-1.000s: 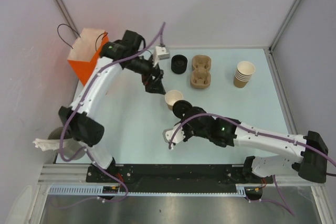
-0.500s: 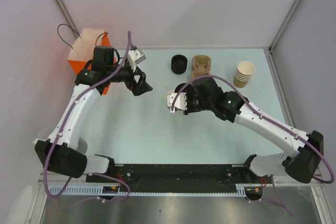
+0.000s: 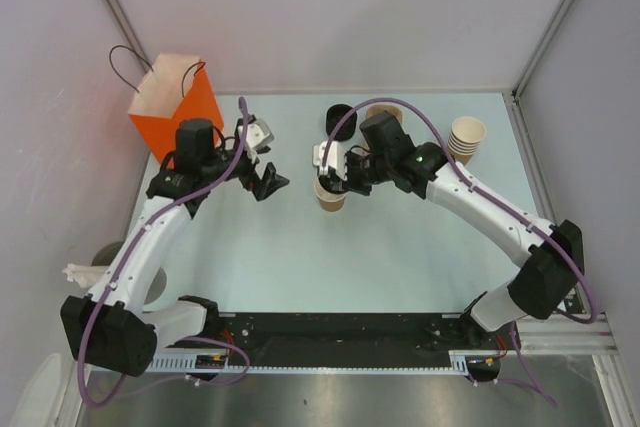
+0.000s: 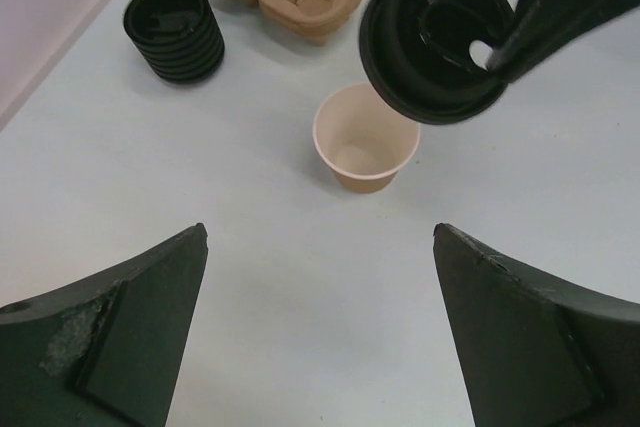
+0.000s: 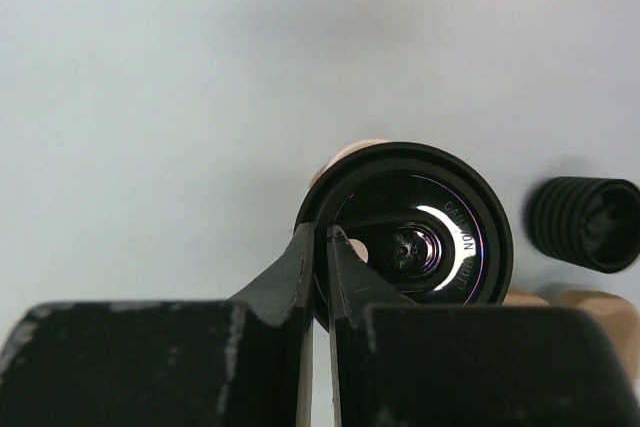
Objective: Pack the takeout coffee
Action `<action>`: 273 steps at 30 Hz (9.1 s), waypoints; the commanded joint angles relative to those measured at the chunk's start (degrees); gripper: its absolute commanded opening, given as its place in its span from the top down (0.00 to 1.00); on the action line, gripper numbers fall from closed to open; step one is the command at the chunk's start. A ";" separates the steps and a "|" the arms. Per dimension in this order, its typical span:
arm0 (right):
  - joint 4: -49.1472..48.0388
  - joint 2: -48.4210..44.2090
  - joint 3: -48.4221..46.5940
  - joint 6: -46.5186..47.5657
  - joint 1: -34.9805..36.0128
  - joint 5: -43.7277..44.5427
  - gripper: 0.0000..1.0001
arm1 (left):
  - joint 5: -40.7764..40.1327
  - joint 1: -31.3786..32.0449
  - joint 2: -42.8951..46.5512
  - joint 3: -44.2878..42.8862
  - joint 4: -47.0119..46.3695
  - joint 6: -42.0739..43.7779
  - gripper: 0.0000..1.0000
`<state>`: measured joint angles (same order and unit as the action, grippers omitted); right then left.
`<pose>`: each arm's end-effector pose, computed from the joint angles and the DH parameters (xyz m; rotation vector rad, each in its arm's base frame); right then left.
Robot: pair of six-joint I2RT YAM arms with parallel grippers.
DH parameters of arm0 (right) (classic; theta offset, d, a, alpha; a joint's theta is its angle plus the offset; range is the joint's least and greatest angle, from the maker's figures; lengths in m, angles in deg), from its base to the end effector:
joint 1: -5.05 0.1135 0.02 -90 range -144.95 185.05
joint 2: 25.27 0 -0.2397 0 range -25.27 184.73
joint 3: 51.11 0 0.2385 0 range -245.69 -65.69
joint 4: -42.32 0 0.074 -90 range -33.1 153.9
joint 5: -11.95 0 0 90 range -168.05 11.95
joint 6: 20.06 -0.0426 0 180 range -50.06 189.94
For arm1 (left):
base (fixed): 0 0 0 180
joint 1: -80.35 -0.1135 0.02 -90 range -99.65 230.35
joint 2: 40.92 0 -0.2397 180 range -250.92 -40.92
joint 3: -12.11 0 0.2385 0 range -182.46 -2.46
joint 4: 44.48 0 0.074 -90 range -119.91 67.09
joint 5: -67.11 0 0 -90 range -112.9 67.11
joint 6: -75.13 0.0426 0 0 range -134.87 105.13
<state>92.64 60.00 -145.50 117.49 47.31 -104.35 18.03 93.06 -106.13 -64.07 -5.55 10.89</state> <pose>0.2242 0.2293 0.3163 -1.7429 1.4136 0.4741 0.2352 -0.0817 0.3267 1.0448 1.6798 -0.5836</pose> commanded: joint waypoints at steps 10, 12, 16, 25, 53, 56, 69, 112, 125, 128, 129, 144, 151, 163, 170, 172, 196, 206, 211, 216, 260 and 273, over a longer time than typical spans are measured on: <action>-10.61 9.82 -5.09 -14.68 -6.84 -12.81 1.00 | 6.54 -0.32 0.61 10.36 -14.43 2.01 0.01; -10.79 11.31 -5.09 -15.29 -6.84 -12.89 1.00 | 5.66 -0.32 1.75 11.85 -15.73 1.76 0.01; -10.44 13.42 -6.14 -16.61 -6.40 -12.54 1.00 | 6.70 -0.23 1.32 11.86 -15.66 -0.10 0.01; -10.96 15.80 -6.32 -17.23 -5.96 -10.17 1.00 | 7.85 0.30 -1.93 12.12 -13.99 0.43 0.01; -14.74 17.29 -1.14 -20.21 -8.33 -12.63 1.00 | 9.43 0.30 -2.38 11.51 -11.79 1.58 0.00; -14.83 17.38 -0.87 -20.30 -8.60 -12.72 1.00 | 9.43 0.30 -2.38 11.51 -11.79 1.75 0.01; -14.30 17.73 0.01 -18.72 -7.46 -12.54 1.00 | 9.70 0.21 -2.73 11.51 -11.61 1.84 0.01; -11.58 18.08 0.88 -14.77 -7.02 -11.49 0.88 | 10.31 0.30 -2.73 11.59 -11.18 2.45 0.00; -11.40 16.68 0.89 -14.68 -6.93 -11.84 0.62 | 10.40 0.30 -2.82 11.59 -11.18 2.37 0.01; -11.66 15.71 0.89 -14.94 -6.93 -11.84 0.59 | 10.40 0.21 -2.99 11.59 -11.09 2.37 0.01; -11.66 15.45 0.88 -14.86 -6.93 -11.93 0.58 | 10.40 0.21 -2.91 11.59 -11.09 2.37 0.01; -13.07 9.31 0.88 -16.43 -7.54 -9.83 0.28 | 7.59 0.56 -6.14 10.37 -13.55 -1.76 0.00; -16.32 2.19 0.89 -24.42 -15.35 -9.37 0.08 | 2.50 2.32 -17.30 -1.21 -8.55 -7.21 0.01; -10.17 -6.61 5.01 -25.05 -19.58 -7.18 0.06 | 5.91 5.13 -41.81 -23.20 1.74 -15.03 0.01; -12.10 -6.44 7.65 -24.70 -19.67 -4.99 0.06 | 8.82 6.45 -46.14 -25.50 2.97 -15.39 0.01; -12.19 -6.09 8.18 -24.52 -19.76 -4.98 0.06 | 9.69 6.80 -46.32 -24.97 3.15 -14.95 0.01; -11.66 -5.47 8.97 -24.35 -20.02 -6.21 0.08 | 9.08 8.03 -48.25 -24.35 4.99 -13.46 0.01; -11.49 -3.98 8.97 -24.78 -19.94 -7.09 0.10 | 7.77 8.38 -50.01 -24.70 5.17 -13.19 0.12; -11.93 -2.05 9.06 -27.59 -20.64 -9.02 0.11 | 6.80 8.47 -50.54 -24.70 5.70 -12.67 0.22; -13.68 2.34 8.97 -32.51 -23.19 -14.73 0.18 | 5.92 8.47 -51.07 -24.62 6.22 -12.23 0.31; -31.08 22.04 8.18 -53.17 -24.33 -25.98 0.60 | -4.89 11.11 -54.50 -25.58 8.60 -10.91 0.46; -30.56 24.85 7.56 -54.67 -23.89 -23.88 0.62 | -4.89 11.55 -54.06 -25.50 8.60 -10.82 0.47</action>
<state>62.61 83.32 -136.53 63.24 23.07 -128.94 23.78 103.40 -156.45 -90.38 2.82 -2.84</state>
